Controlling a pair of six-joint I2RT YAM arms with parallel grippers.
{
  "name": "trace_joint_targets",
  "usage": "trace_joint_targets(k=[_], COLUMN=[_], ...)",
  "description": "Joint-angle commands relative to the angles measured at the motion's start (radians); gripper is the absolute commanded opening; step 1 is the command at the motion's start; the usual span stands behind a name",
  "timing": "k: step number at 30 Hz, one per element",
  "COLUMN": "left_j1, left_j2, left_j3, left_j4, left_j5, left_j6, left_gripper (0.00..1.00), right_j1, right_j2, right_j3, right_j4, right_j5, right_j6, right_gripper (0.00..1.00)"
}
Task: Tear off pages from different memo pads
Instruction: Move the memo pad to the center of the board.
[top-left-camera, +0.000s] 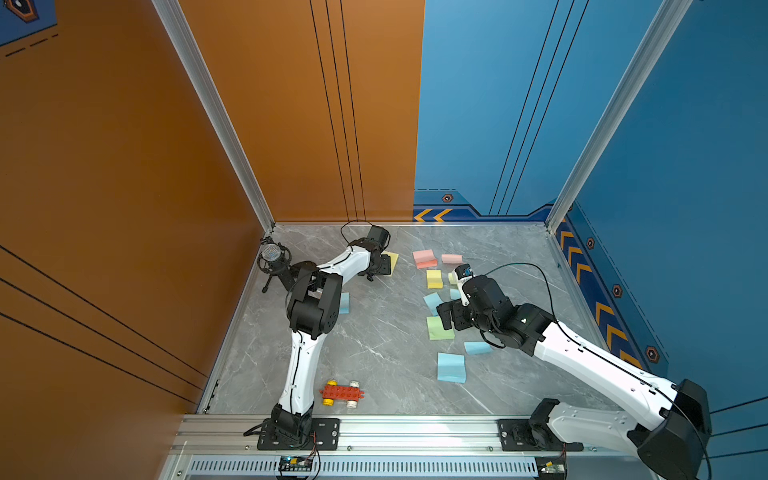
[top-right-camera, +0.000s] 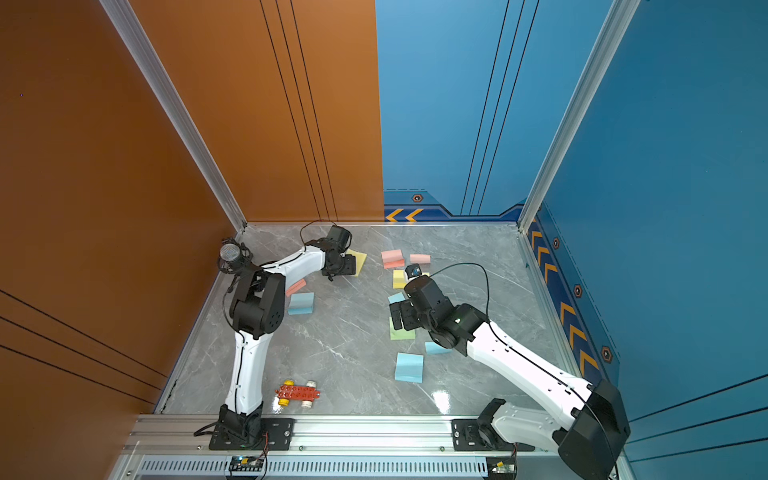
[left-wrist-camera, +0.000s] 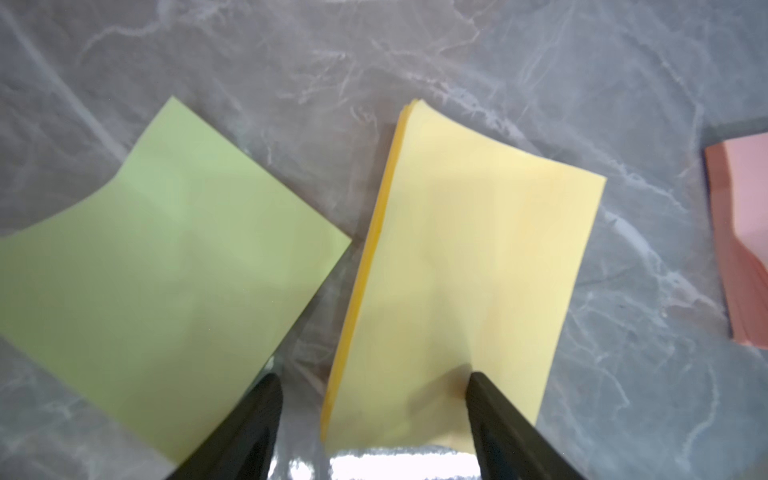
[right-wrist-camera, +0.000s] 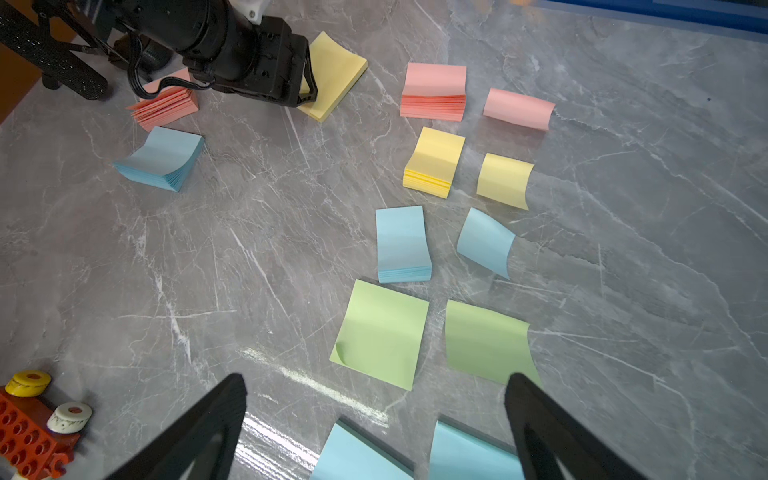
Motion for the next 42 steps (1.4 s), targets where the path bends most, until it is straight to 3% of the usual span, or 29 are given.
trace_joint_targets(k=[1, 5, 7, 12, 16, 19, 22, 26, 33, 38, 42], left_j1=[-0.036, -0.085, -0.118, -0.248, -0.357, -0.315, -0.209, -0.161, -0.089, -0.07, -0.099], left_j2=[-0.003, -0.133, -0.21, -0.486, -0.74, -0.849, -0.798, -0.582, -0.265, -0.166, -0.186], left_j3=[-0.179, -0.353, -0.454, -0.729, -0.85, -0.865, -0.788, -0.542, -0.251, -0.204, -0.263], left_j4=[-0.146, -0.084, -0.053, 0.0, -0.002, -0.002, 0.001, -0.001, -0.006, -0.006, -0.002], left_j5=[-0.029, -0.019, -0.022, -0.063, -0.065, -0.077, 0.032, 0.197, 0.267, 0.296, 0.28], left_j6=[-0.022, -0.028, -0.044, -0.115, -0.173, -0.15, -0.092, 0.044, 0.18, 0.192, 0.159], left_gripper=[0.67, 0.49, 0.47, 0.52, 0.65, 0.67, 0.66, 0.65, 0.6, 0.6, 0.56], right_j1=[0.016, 0.03, 0.037, 0.05, 0.071, 0.111, 0.168, 0.208, 0.246, 0.265, 0.271], right_j2=[-0.038, -0.059, -0.062, -0.038, 0.024, 0.094, 0.182, 0.265, 0.229, 0.181, 0.171], right_j3=[-0.034, -0.053, -0.056, -0.061, -0.052, -0.021, 0.029, 0.064, 0.022, -0.017, -0.019], right_j4=[-0.042, -0.052, -0.056, -0.064, -0.048, -0.031, -0.026, -0.024, -0.011, -0.011, -0.011], right_j5=[0.047, 0.054, 0.054, 0.041, 0.039, 0.06, 0.115, 0.138, 0.123, 0.125, 0.124], right_j6=[0.031, 0.043, 0.044, 0.038, 0.054, 0.076, 0.102, 0.138, 0.174, 0.184, 0.183], right_gripper=[1.0, 1.0, 1.0, 1.0, 1.0, 1.0, 1.0, 0.99, 0.98, 0.99, 0.99])
